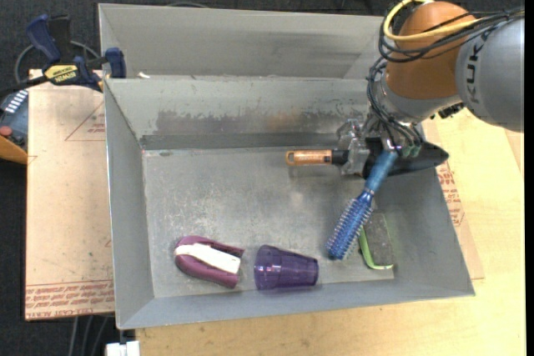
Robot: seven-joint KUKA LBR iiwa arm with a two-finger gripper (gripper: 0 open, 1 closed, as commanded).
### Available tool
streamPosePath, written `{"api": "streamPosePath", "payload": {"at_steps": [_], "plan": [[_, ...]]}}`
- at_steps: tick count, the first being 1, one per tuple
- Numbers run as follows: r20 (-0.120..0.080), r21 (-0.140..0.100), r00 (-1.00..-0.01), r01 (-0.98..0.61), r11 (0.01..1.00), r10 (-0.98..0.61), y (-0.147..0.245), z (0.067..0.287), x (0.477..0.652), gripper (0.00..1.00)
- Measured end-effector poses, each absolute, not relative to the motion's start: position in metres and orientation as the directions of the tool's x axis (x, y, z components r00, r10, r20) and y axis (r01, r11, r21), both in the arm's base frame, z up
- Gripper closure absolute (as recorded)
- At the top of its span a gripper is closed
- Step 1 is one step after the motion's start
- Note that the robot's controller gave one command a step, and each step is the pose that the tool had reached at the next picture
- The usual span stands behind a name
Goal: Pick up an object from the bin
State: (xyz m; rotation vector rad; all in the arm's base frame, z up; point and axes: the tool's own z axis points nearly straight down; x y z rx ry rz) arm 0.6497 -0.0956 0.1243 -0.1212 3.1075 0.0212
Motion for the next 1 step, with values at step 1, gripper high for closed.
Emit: {"api": "streamPosePath", "payload": {"at_steps": [1], "plan": [[-0.035, 0.004, -0.907, -0.419, 0.908, -0.419, -0.0685, 0.0801, 0.6466, 1.0]]}}
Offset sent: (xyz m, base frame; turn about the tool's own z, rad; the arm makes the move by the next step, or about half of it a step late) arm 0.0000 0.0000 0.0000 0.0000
